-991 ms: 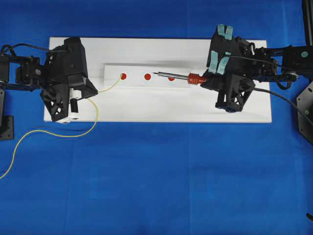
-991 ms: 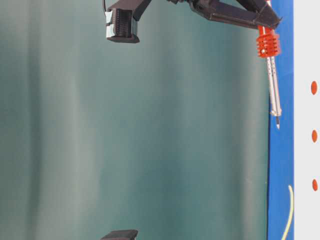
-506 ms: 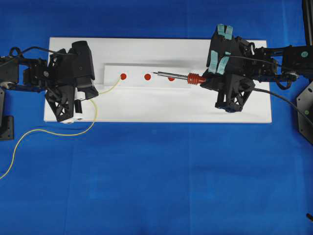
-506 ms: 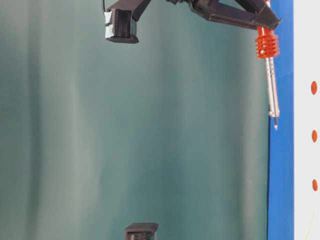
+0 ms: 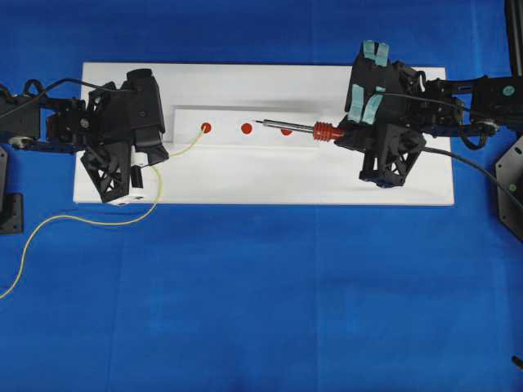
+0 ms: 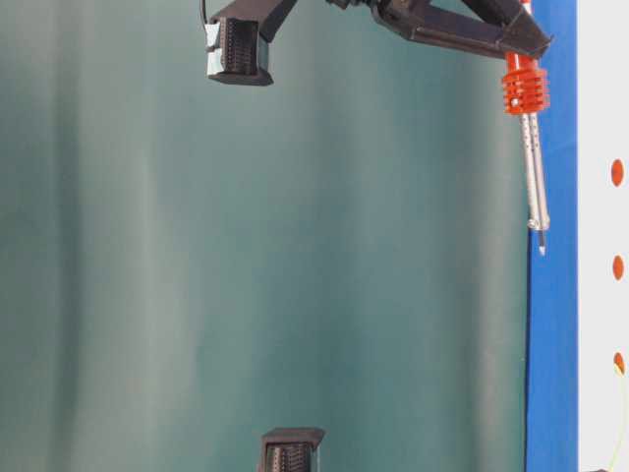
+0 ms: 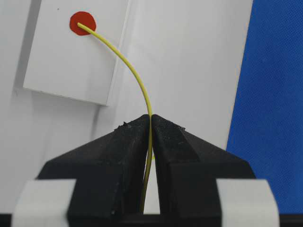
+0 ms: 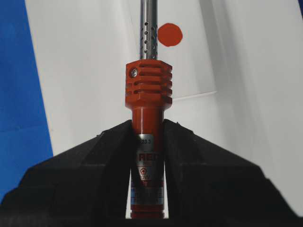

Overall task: Touch the tip of the soldering iron to the tip of the solder at the mark.
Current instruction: 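Move the iron tip with the right gripper toward the left red dot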

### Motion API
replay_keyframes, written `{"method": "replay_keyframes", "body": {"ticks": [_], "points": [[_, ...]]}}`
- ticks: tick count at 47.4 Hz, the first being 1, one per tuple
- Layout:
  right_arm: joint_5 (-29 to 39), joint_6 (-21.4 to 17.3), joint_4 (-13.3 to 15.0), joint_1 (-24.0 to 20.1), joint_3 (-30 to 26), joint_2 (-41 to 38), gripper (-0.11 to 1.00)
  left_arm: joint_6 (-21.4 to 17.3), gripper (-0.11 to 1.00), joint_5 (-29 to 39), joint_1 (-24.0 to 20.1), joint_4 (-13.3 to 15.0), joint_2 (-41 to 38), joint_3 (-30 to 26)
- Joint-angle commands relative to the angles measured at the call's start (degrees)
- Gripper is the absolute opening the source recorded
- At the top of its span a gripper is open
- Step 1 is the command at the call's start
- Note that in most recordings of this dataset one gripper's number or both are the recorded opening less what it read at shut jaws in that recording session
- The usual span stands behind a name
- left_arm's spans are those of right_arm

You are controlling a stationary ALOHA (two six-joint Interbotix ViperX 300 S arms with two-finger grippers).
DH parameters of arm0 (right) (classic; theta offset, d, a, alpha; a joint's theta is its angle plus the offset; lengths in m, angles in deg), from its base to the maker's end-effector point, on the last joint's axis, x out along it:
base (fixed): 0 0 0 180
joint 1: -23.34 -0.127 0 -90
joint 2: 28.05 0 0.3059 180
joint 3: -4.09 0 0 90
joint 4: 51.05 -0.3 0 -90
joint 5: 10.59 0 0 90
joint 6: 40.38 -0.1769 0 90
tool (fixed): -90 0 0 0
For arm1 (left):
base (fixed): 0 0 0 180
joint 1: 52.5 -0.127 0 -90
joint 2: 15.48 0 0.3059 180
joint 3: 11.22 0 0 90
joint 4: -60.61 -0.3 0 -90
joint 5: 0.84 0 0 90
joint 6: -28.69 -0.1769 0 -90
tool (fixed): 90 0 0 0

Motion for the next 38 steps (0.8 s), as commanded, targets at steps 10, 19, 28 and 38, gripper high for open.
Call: {"method": "replay_keyframes", "body": {"ticks": [10, 19, 28, 38], "points": [[3.6, 0.3, 0.2, 0.1, -7.5, -4.9, 0.06, 0.0, 0.03, -0.3, -0.1, -0.1, 0.4, -1.0], [9.4, 0.4, 1.2, 0.1, -14.1, -10.3, 0.06, 0.0, 0.03, -0.3, -0.1, -0.1, 0.5, -1.0], [13.3, 0.1, 3.4, 0.1, -20.2, -14.9, 0.06, 0.0, 0.03, -0.3, -0.1, -0.1, 0.5, -1.0], [15.3, 0.2, 3.9, 0.1, -23.7, -18.2, 0.06, 0.0, 0.03, -0.3, -0.2, 0.0, 0.4, -1.1]]}}
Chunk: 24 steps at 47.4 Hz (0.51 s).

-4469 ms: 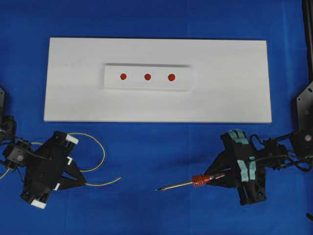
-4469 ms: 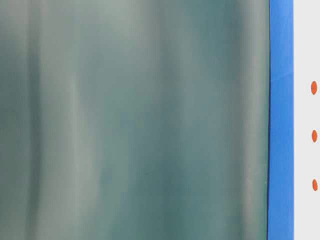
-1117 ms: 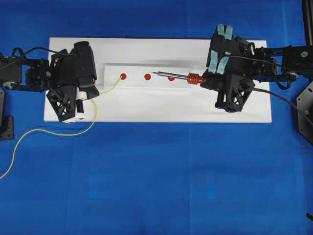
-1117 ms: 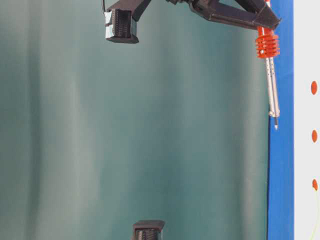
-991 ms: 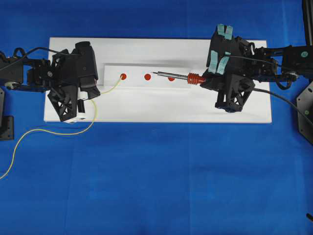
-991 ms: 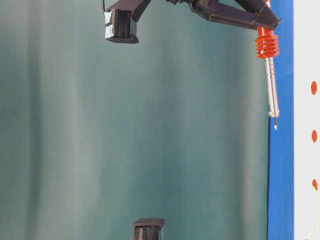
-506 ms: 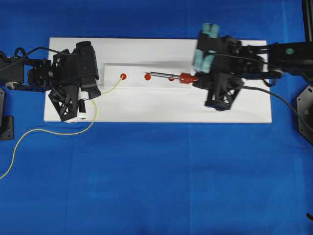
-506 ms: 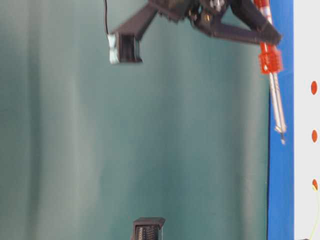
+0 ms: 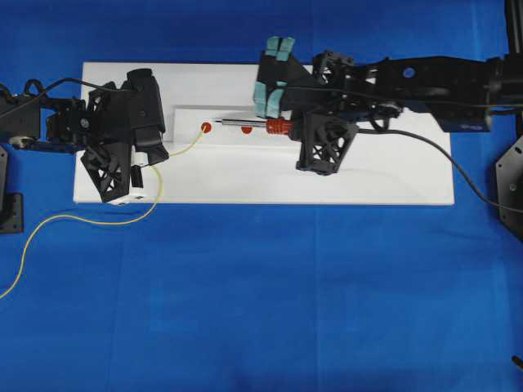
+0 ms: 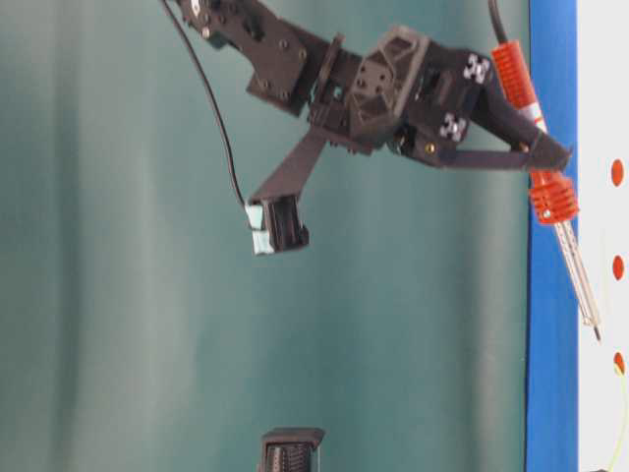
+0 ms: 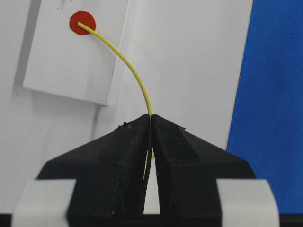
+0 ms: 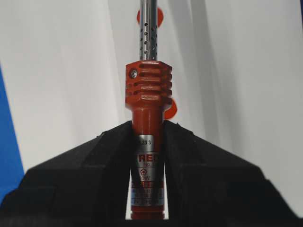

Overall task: Touch the tip of the soldering iron to the tip of the solder at the mark.
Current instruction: 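Move the iron tip with the right gripper toward the left red dot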

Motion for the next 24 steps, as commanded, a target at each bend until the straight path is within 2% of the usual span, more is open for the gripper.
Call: {"method": "replay_keyframes", "body": {"ticks": [1, 24], "points": [[0.4, 0.0, 0.2, 0.2, -2.4, -0.3, 0.06, 0.0, 0.03, -0.2, -0.2, -0.1, 0.4, -1.1], [0.5, -0.2, 0.2, -0.8, -2.6, -1.0, 0.06, 0.0, 0.03, -0.2, -0.2, 0.0, 0.4, -1.1]]}}
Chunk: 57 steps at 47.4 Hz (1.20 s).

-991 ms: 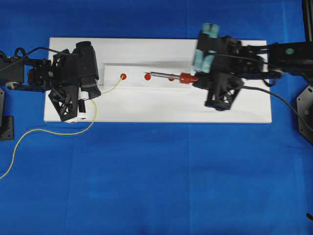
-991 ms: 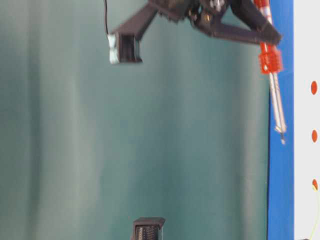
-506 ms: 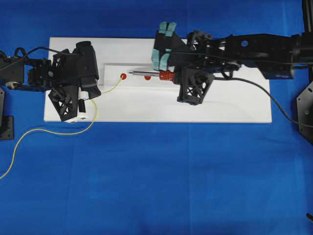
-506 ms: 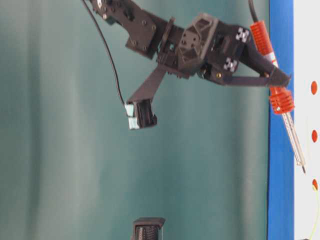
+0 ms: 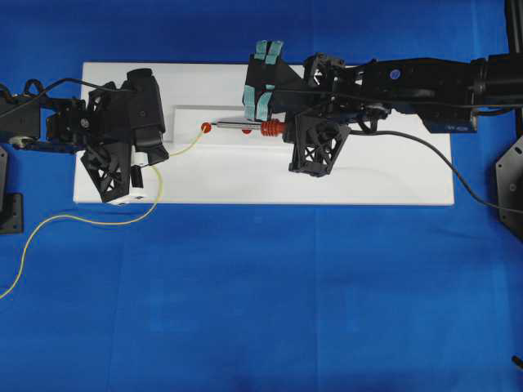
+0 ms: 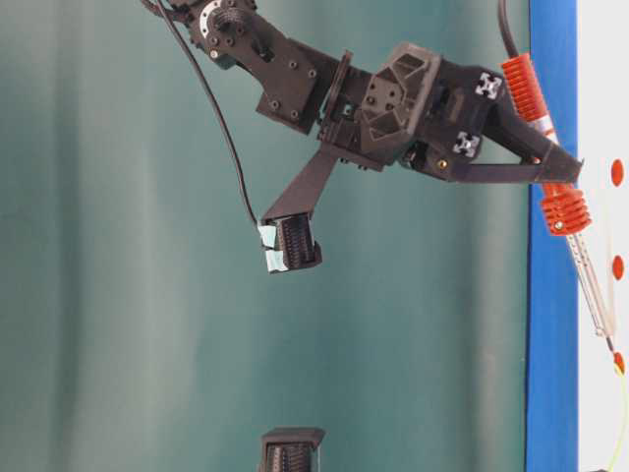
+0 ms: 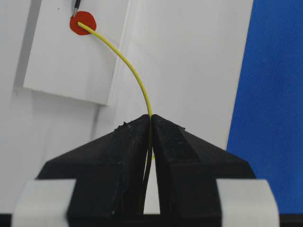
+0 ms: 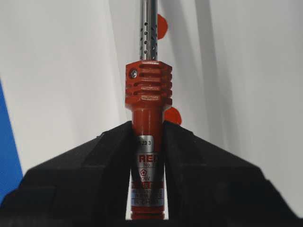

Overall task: Touch the tip of the soldering iron to the tip of the solder at the mark.
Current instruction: 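Move the iron tip with the right gripper toward the left red dot, then hold the iron tip and wire end together at the left red dot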

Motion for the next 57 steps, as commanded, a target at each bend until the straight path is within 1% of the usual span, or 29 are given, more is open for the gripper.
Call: {"method": "replay_keyframes", "body": {"ticks": [1, 57], "points": [[-0.3, -0.1, 0.1, -0.4, -1.2, 0.8, 0.06, 0.0, 0.03, -0.2, -0.2, -0.1, 0.4, -1.1], [-0.4, -0.1, 0.2, -0.5, -1.4, 0.2, 0.06, 0.0, 0.03, -0.2, -0.1, -0.1, 0.4, -1.1]]}}
